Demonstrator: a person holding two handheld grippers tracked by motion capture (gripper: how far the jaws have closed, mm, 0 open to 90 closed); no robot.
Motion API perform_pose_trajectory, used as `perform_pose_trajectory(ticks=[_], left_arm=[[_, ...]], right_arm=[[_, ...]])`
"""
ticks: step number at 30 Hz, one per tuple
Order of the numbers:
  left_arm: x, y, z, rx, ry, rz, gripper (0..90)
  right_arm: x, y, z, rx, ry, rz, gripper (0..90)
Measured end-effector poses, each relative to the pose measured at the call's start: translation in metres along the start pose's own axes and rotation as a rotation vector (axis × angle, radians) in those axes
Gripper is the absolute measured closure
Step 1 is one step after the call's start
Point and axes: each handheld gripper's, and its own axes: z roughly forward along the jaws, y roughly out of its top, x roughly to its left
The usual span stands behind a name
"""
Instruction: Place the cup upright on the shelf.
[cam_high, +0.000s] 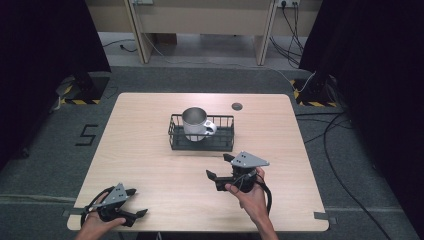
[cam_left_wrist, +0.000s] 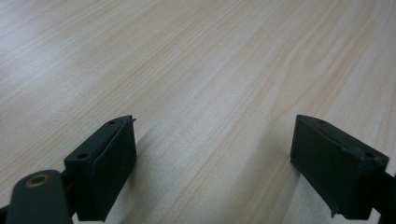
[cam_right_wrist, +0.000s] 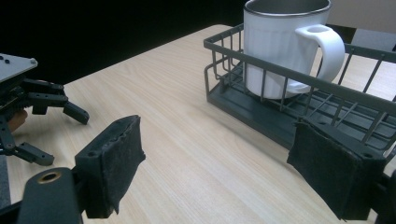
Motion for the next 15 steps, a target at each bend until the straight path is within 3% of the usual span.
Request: perform_pose_trajectory(ticks=[15], left_arm=[[0.0, 0.0, 0.0, 0.0, 0.0, 0.0, 13.7]], right_arm=[[0.004, -0.028, 0.0, 0.031, 0.002, 0.028, 17.2]])
